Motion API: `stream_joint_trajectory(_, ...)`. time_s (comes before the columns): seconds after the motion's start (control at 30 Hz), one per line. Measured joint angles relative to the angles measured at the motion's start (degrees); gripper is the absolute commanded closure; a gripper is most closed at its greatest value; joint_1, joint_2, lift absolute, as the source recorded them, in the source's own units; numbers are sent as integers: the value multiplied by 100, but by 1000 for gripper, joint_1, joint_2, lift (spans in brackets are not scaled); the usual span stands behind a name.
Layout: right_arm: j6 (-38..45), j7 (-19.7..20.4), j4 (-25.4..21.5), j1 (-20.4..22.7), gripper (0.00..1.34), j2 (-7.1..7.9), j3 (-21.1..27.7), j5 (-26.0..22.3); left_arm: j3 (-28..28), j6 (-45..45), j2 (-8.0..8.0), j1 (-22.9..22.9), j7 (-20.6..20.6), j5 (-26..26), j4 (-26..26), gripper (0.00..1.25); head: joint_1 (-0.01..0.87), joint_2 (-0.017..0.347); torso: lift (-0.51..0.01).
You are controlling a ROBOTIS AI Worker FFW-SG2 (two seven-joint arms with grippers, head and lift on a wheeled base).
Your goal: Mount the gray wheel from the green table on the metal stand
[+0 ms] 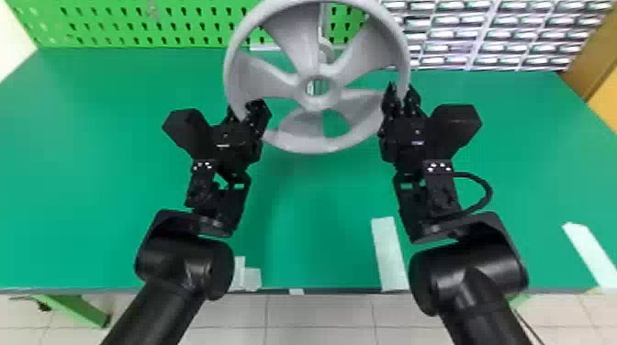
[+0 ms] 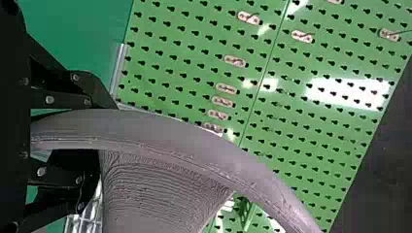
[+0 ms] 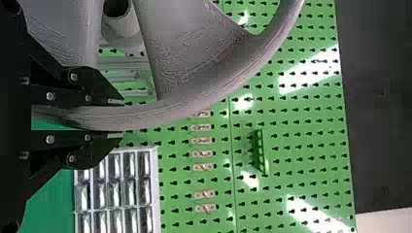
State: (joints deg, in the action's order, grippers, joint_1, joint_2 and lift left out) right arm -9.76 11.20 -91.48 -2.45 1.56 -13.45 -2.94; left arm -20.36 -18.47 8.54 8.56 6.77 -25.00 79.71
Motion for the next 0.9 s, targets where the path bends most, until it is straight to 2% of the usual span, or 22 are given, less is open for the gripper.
stream_joint_trajectory(0.9, 10, 32, 103, 14, 1334, -8, 173, 64, -72, 0, 5, 92, -50, 92, -169, 1070, 867, 52, -100)
